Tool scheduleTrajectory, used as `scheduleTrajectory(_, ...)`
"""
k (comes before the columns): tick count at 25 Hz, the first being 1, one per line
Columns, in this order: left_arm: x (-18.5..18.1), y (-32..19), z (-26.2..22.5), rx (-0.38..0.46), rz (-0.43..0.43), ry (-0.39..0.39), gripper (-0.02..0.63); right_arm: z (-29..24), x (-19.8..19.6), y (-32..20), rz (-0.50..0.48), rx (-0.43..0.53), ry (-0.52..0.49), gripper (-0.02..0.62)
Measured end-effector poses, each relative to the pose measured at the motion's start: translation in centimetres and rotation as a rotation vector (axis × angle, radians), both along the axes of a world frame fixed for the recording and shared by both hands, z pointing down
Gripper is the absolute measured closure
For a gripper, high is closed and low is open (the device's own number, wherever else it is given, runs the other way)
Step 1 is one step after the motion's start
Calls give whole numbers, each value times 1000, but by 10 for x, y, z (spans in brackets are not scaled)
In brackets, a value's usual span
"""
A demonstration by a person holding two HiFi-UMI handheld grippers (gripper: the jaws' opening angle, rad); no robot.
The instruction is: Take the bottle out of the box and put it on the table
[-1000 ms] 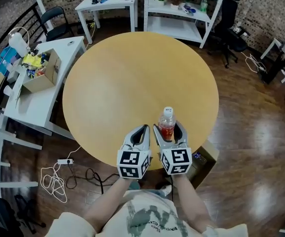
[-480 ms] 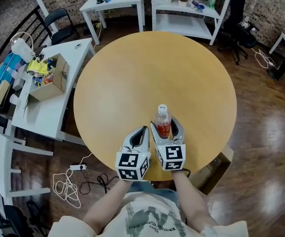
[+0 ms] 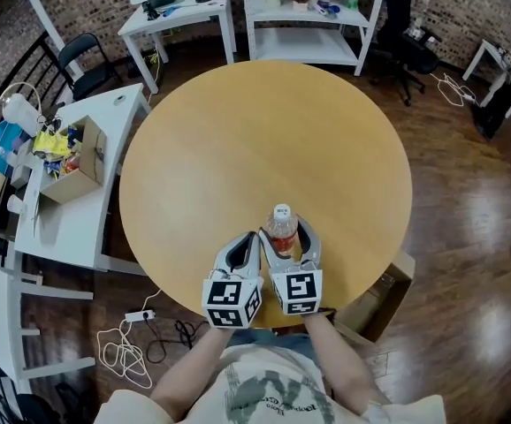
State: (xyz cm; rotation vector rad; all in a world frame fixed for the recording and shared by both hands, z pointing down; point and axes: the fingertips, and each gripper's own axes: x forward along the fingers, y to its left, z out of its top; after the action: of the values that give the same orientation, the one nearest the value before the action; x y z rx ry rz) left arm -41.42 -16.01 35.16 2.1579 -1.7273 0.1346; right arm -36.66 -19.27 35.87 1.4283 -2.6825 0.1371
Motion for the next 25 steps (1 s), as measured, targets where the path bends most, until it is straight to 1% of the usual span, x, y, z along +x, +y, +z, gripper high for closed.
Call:
scheduleTrajectory(6,4,9,-1,-1,-5,14,606,4,9,10,-5,-26,26,284)
scheduleTrajectory(17,11,23,-5,5,-15,48,606,9,15,15,-53,-81,91,284)
scheduleTrajectory(22,9,28,-4,13,-32,61,606,8,19,16,-52,-104,76,288)
scheduleTrajectory(25,12,32,-4,13,-30,64,606,9,23,24,-64,-107,96,290)
